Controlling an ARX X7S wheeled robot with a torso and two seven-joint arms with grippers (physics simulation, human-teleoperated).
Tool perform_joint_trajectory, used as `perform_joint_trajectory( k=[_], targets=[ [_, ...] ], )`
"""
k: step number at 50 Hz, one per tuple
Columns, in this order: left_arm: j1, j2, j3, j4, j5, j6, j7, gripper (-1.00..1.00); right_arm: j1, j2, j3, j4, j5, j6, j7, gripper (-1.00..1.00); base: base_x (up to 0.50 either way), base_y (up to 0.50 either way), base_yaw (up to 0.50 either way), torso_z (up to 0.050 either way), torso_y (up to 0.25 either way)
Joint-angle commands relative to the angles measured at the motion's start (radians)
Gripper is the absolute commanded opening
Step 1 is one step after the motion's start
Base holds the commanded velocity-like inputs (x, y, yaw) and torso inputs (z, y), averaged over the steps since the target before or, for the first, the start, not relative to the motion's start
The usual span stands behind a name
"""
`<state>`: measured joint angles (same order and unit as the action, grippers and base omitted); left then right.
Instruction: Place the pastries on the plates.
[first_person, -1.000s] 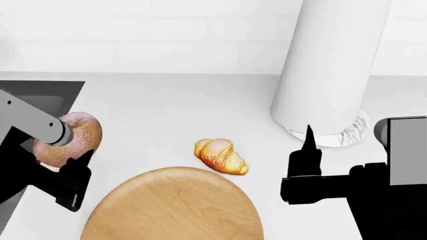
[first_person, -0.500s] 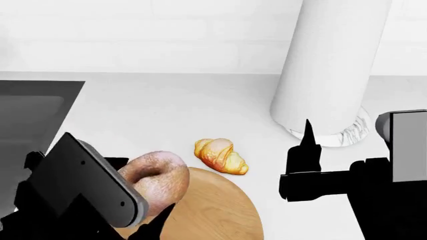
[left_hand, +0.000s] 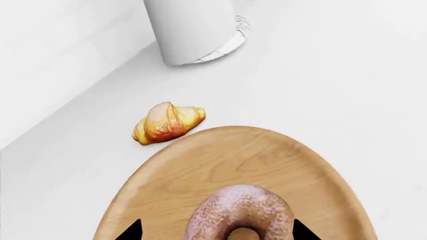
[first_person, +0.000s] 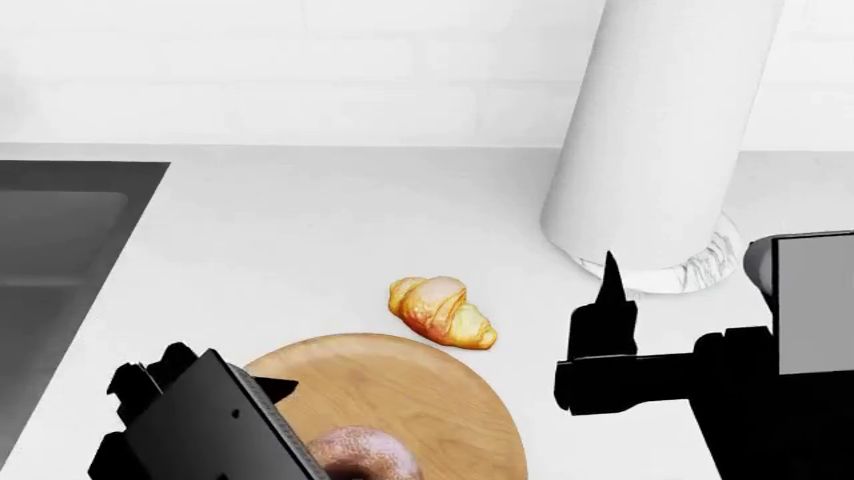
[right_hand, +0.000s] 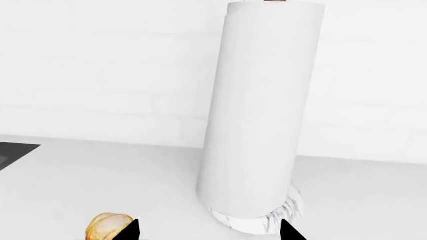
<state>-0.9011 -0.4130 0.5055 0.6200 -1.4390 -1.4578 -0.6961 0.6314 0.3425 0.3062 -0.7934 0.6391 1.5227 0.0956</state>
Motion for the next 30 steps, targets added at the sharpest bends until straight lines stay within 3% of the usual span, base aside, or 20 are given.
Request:
perform_joint_trajectory(
  k=[1, 8, 18, 20, 26, 30],
  targets=[
    [-0.024, 0.020, 0.001, -0.002, -0.047, 0.000, -0.031, 1.00, -0.017, -0.014, 0.026, 0.015, 0.011, -0.009, -0.006, 1.00, 0.00, 0.00, 0.00, 0.000, 0.000],
    [-0.058, 0.014, -0.007, -0.012, -0.111, 0.008, -0.076, 1.00, -0.017, -0.012, 0.019, 0.023, 0.020, -0.016, 0.003, 1.00, 0.00, 0.00, 0.00, 0.000, 0.000],
    [-0.141, -0.062, -0.035, 0.026, -0.449, 0.110, -0.280, 1.00, 0.079, -0.010, -0.026, 0.076, 0.051, 0.027, 0.024, 1.00, 0.00, 0.00, 0.00, 0.000, 0.000],
    [-0.162, -0.095, -0.048, 0.032, -0.517, 0.149, -0.313, 1.00, 0.118, 0.024, -0.102, 0.083, 0.066, 0.034, 0.019, 1.00, 0.00, 0.00, 0.00, 0.000, 0.000],
    [-0.175, -0.199, -0.140, -0.007, -0.605, 0.221, -0.308, 1.00, 0.215, 0.046, -0.181, 0.201, 0.175, 0.040, 0.090, 1.00, 0.00, 0.00, 0.00, 0.000, 0.000],
    [-0.168, -0.233, -0.200, -0.003, -0.567, 0.211, -0.264, 1.00, 0.260, 0.068, -0.268, 0.288, 0.186, 0.003, 0.069, 1.00, 0.00, 0.00, 0.00, 0.000, 0.000]
  ],
)
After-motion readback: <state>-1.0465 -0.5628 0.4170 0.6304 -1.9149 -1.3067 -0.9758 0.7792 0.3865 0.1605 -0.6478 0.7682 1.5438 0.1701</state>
